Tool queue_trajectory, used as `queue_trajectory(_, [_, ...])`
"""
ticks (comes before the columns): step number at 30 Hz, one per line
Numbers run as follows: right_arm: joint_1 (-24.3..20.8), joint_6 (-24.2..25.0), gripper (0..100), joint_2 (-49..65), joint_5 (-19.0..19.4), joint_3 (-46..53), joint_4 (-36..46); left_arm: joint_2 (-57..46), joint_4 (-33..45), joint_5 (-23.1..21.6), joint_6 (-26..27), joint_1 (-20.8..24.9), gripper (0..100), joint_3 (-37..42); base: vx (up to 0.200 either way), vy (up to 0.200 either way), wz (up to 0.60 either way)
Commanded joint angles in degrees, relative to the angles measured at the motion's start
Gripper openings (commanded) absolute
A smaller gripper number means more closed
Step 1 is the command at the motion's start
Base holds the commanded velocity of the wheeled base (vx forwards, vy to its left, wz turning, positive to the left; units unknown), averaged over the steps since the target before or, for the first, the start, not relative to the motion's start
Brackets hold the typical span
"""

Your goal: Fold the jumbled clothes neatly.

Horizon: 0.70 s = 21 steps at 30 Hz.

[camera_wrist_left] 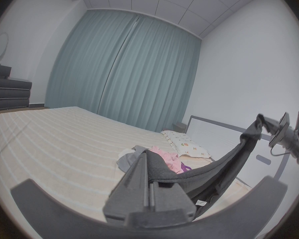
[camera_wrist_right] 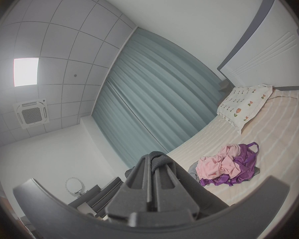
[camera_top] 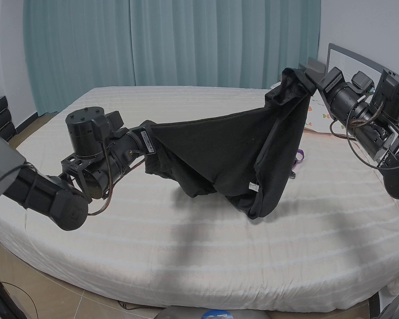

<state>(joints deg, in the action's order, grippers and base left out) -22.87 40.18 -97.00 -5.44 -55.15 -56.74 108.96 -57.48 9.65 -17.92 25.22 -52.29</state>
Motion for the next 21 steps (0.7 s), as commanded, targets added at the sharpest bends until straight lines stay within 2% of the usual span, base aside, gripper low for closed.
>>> queue_trajectory(1, [0.5, 0.2, 0, -1.8, 1.0, 8.4, -0.6, -3.8, 0.1, 0.5, -0.4, -0.3, 0, 5.7, 0.0, 0.0, 0.0])
queue_trajectory(6, [0.5, 0.2, 0, -3.7, 5.6, 17.0, -1.0, -2.1, 0.3, 0.5, -6.4, 0.5, 0, 10.2, 0.0, 0.0, 0.0])
queue_trajectory(8, [0.5, 0.4, 0, -5.0, 5.8, 18.5, -2.5, -0.6, 0.3, 0.5, -9.5, 0.6, 0, 11.0, 0.0, 0.0, 0.0])
queue_trajectory(21, [-0.6, 3.2, 0, -13.2, 4.9, 25.6, -16.4, 2.0, 0.1, -0.2, -18.6, 1.1, 0, 17.5, 0.0, 0.0, 0.0])
